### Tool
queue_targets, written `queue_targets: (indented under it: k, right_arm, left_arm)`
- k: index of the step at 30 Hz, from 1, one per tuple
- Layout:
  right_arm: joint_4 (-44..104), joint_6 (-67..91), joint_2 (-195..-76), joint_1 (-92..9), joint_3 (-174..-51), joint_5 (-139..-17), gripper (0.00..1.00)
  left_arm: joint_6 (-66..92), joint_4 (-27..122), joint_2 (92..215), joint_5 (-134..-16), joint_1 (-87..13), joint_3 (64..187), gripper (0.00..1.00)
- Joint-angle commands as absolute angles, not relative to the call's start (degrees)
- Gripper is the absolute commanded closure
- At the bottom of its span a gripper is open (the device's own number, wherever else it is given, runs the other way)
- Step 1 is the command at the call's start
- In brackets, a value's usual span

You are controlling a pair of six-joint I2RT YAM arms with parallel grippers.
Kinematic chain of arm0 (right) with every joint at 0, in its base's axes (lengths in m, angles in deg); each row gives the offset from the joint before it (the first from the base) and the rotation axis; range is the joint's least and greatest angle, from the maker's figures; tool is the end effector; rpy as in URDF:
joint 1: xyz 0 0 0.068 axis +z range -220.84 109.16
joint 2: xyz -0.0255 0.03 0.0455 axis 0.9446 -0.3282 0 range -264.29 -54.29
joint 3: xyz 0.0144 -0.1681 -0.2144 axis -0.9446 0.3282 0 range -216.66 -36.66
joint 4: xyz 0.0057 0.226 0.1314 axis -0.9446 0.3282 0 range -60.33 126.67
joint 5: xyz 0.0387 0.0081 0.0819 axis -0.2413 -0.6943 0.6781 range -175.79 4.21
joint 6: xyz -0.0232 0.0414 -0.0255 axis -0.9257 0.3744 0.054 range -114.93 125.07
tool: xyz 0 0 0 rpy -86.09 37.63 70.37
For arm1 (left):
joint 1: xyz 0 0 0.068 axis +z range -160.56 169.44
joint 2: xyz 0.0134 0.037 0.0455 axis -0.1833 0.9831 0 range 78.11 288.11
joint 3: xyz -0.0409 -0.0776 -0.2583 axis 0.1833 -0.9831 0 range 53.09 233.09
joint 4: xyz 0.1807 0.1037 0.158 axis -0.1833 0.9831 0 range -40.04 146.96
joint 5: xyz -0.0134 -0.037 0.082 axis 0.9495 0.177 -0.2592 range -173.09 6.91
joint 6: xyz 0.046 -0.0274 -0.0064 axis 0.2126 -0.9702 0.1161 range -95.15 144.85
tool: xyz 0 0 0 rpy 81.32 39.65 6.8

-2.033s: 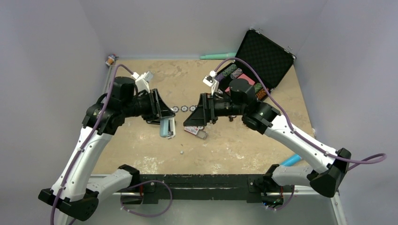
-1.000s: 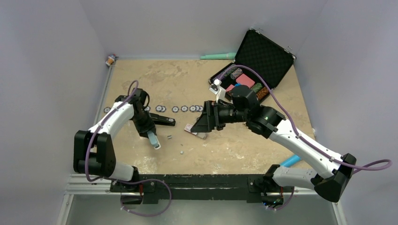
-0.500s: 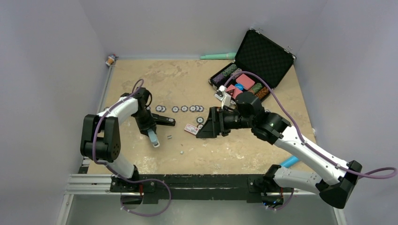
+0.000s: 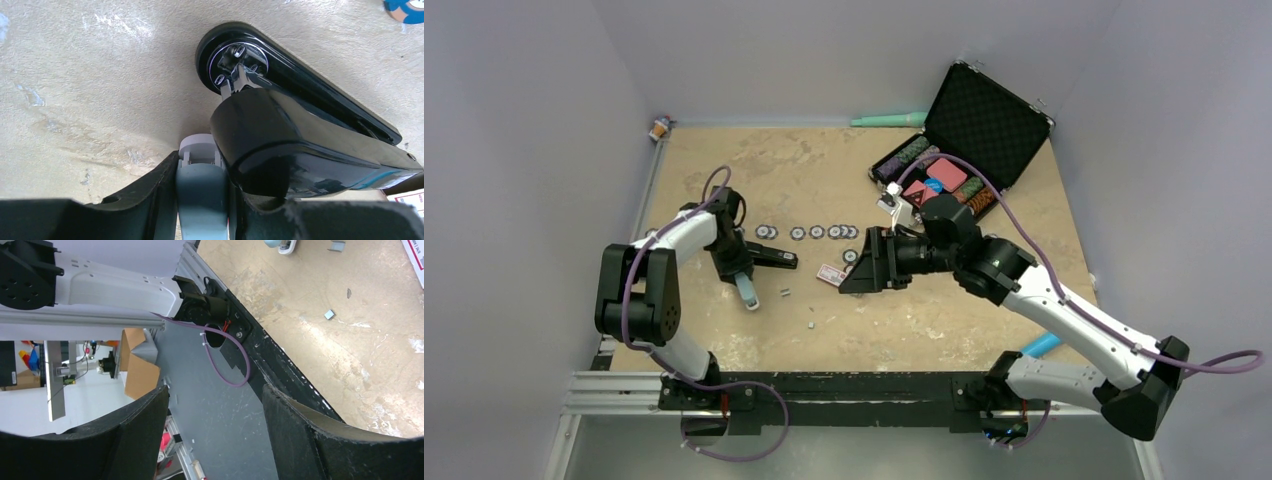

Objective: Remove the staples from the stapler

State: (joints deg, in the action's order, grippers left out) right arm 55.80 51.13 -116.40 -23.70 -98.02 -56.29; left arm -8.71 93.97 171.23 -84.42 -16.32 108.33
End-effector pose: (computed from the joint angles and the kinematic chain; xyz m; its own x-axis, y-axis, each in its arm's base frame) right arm 0.1476 0.1849 0.3563 -0.8878 -0.0355 -0.4588 -0.4288 0.4260 0.7967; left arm 0.2788 -0.0273 0.1655 -0.8745 -0.4673 -0.1301 -0.4636 0.8841 -0.0588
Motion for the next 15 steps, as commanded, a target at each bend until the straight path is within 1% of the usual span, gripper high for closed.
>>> queue_targets:
  k: [1, 3, 4, 5, 6, 7, 8, 9, 10, 13, 15]
  right_arm:
    - [53.91, 51.4, -117.62, -23.64, -100.03, -56.28, 0.27]
    - [53.91, 51.09, -118.49, -23.64, -100.62, -56.13, 0.27]
    - [53.87, 50.97, -118.93, -23.68, -100.9, -56.09, 0.28]
    - [53.91, 50.78, -119.37, -23.65, -101.22, -56.03, 0.28]
    - [53.88, 50.73, -119.82, -23.64, -101.58, -55.92, 0.28]
    - [53.92, 50.54, -120.25, -23.64, -101.91, -55.73, 0.28]
    - [53.93, 50.36, -120.64, -23.64, -102.19, -55.59, 0.28]
    - [53.93, 50.26, -120.97, -23.64, -102.48, -55.44, 0.28]
    - [53.99, 50.23, -121.28, -23.64, -102.75, -55.45, 0.28]
    - [54.12, 50.19, -121.53, -23.64, -103.04, -56.16, 0.29]
    - [53.92, 50.07, -121.73, -23.66, -103.12, -56.23, 0.29]
  left_arm:
    - [-6.83, 91.68, 170.57, -85.08, -15.83, 108.81, 1.0]
    - [-6.49, 91.84, 170.74, -84.91, -15.83, 108.98, 1.0]
    - [-6.36, 91.78, 170.74, -84.74, -15.83, 108.98, 0.98]
    - [-6.12, 91.62, 170.7, -84.38, -15.83, 108.86, 0.94]
    - [-5.78, 91.39, 170.52, -83.88, -15.83, 108.71, 0.87]
    - [-5.6, 91.05, 170.23, -83.4, -15.83, 108.46, 0.78]
    - [-5.41, 90.82, 169.79, -83.36, -15.83, 108.13, 0.66]
    - [-5.39, 90.72, 169.4, -83.36, -15.83, 107.98, 0.61]
    - [-5.34, 90.74, 168.98, -83.36, -15.83, 107.79, 0.5]
    - [-5.32, 91.4, 167.9, -81.8, -15.83, 107.82, 0.36]
    - [-5.55, 92.12, 166.77, -81.01, -15.83, 107.8, 0.3]
